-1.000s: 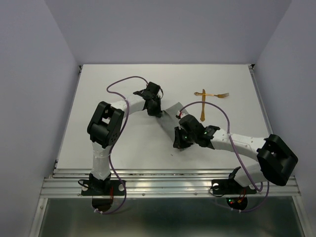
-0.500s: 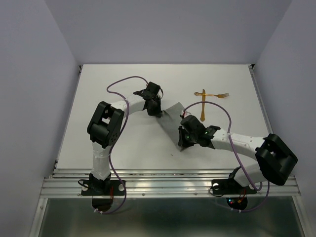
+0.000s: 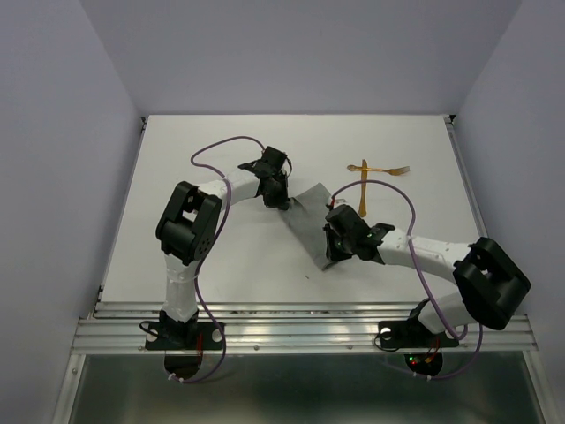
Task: Fold the napkin into a case and place the utensils inside
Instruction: Fold the lower triangle-folded napkin at the center of the board.
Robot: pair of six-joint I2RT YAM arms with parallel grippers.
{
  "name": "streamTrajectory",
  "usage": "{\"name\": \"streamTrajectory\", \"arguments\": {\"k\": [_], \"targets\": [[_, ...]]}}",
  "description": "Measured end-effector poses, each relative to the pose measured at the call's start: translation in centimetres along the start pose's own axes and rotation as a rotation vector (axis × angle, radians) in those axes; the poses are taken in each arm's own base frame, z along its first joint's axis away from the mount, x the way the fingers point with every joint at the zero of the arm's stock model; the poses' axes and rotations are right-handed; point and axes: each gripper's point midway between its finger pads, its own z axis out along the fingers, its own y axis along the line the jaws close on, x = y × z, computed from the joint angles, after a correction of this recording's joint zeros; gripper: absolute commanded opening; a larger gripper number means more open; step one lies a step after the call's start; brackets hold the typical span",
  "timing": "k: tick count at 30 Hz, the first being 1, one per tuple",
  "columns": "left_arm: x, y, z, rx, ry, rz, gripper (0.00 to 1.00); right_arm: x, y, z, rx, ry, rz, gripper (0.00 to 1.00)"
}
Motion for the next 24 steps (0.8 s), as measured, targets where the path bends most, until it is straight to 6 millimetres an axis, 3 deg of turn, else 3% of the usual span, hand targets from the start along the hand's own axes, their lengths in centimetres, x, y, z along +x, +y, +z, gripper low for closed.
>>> {"name": "streamTrajectory", "arguments": {"k": [8,14,20,24], "targets": [[0.0,0.0,-0.1,-0.002,0.003,0.001,0.00,0.9,-0.6,0.7,0.017,0.026,-0.007,0.12],[0.0,0.0,-0.1,-0.002,0.003,0.002,0.00,0.7,-0.4,0.1,0.007,0.024,-0.009,0.13],[0.0,0.0,-0.1,-0.004,0.005,0.005,0.00,-2.1,2.0,-1.9,-0.068,-0.043,-0.009,0.14],[0.0,0.0,-0.2,-0.006,0.008,0.007,0.00,-1.7,3.4,-2.1,-0.119,-0.020,-0.027,0.14]]}}
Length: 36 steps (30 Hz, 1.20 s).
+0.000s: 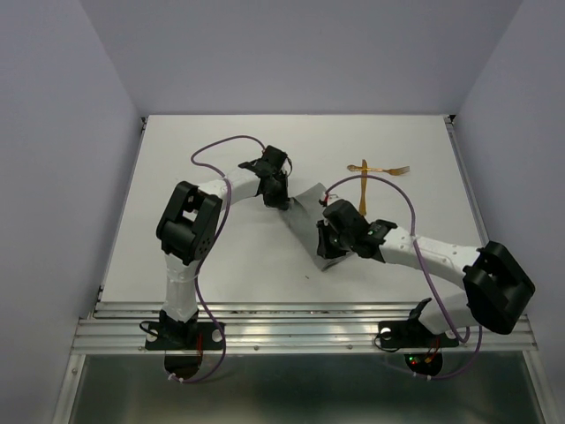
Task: Fold the napkin into a case and place the utensils inside
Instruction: Fold the lower triangle-folded napkin at the center of the board.
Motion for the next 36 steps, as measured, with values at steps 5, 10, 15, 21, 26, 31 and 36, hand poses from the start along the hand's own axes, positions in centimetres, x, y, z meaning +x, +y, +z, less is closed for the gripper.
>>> {"name": "streamTrajectory", "arguments": {"k": [5,10,15,21,26,31,36], "targets": [[0.0,0.0,0.0,-0.002,0.001,0.000,0.00,2.2,0.4,0.8,-0.031,0.074,-0.013,0.14],[0.0,0.0,0.0,-0.002,0.004,0.000,0.00,4.5,-2.1,2.0,0.071,0.115,-0.004,0.13],[0.0,0.0,0.0,-0.003,0.003,0.001,0.00,3.7,-2.5,2.5,0.108,0.078,0.002,0.13],[0.0,0.1,0.0,-0.004,0.003,0.007,0.00,2.1,-1.7,1.5,0.109,0.058,-0.019,0.13],[0.0,0.1,0.0,-0.005,0.002,0.007,0.00,-2.4,1.1,0.7,0.046,-0.040,-0.012,0.13],[0.0,0.1,-0.1,-0.007,0.004,0.008,0.00,-2.9,1.8,2.4,0.036,-0.048,-0.010,0.13],[0.1,0.2,-0.1,-0.010,0.006,0.014,0.00,0.7,-0.5,5.3,0.119,0.054,-0.011,0.13]]}}
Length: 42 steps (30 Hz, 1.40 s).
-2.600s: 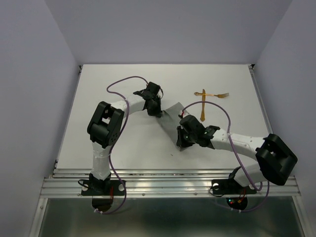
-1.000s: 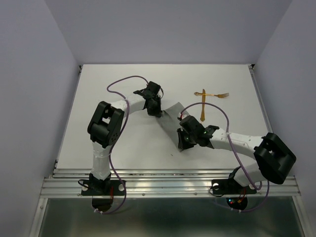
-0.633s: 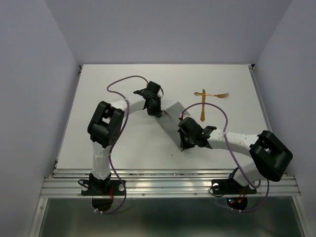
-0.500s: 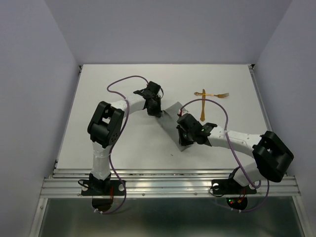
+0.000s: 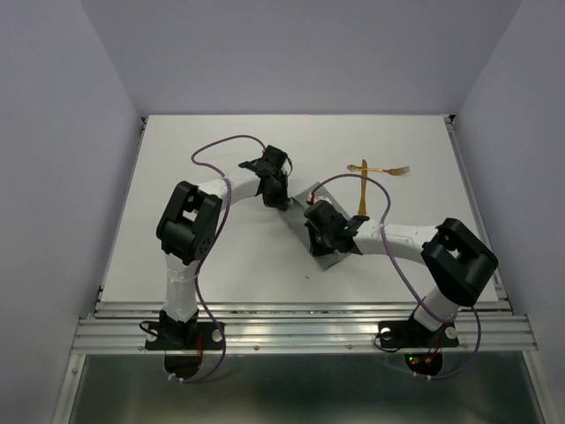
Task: Fold the napkin into a case and place the utensils inside
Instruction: Fold the lower triangle-folded napkin at the center of the board.
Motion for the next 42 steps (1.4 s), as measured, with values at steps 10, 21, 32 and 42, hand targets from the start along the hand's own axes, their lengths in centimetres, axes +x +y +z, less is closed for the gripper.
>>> {"name": "streamTrajectory", "arguments": {"k": [10,21,32,42], "targets": [[0.0,0.1,0.0,-0.001,0.000,0.004,0.00,-4.3,1.8,-1.3,-0.022,-0.088,-0.004,0.14],[-0.1,0.2,0.0,0.002,0.002,0.007,0.00,-7.5,3.0,3.1,0.015,-0.120,0.062,0.13],[-0.1,0.2,0.0,0.006,0.004,0.013,0.00,-9.2,2.7,1.2,0.011,-0.181,0.094,0.14],[-0.1,0.2,-0.1,0.006,0.003,0.018,0.00,-7.0,0.5,-0.2,0.030,-0.181,0.141,0.14]]}}
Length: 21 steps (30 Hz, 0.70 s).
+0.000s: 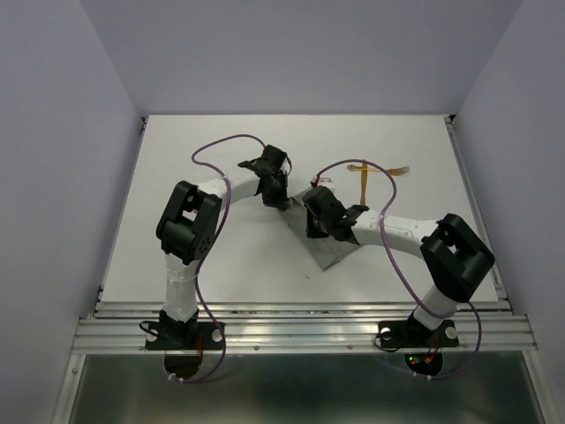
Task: Fold the napkin into a case and place the utensils inside
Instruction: Fold the lower triangle-folded napkin at the center of the board.
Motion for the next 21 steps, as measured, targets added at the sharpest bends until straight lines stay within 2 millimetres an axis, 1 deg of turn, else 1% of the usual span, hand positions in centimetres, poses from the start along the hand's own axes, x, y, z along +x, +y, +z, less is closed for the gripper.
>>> {"name": "streamTrajectory", "arguments": {"k": [3,4,7,10,12,15,21], "targets": [[-0.2,-0.1,-0.1,0.001,-0.003,0.005,0.00,1.2,-1.5,0.4,0.034,0.029,0.011,0.14],[-0.4,-0.2,-0.2,0.004,-0.006,0.007,0.00,1.4,-1.6,0.5,0.037,0.032,0.011,0.14],[-0.9,-0.5,-0.5,0.009,-0.016,0.013,0.06,1.8,-2.0,1.1,0.051,0.043,0.016,0.14],[-1.4,-0.8,-0.7,0.015,-0.028,0.018,0.07,2.4,-2.3,1.7,0.062,0.058,0.014,0.14],[-1.5,-0.9,-0.7,0.016,-0.029,0.019,0.06,2.7,-2.4,1.9,0.064,0.060,0.017,0.14],[-1.5,-0.9,-0.7,0.018,-0.028,0.019,0.00,2.6,-2.3,1.9,0.060,0.055,0.019,0.14],[-1.6,-1.1,-0.7,0.027,-0.030,0.019,0.00,2.6,-2.3,1.9,0.059,0.054,0.023,0.14]]}}
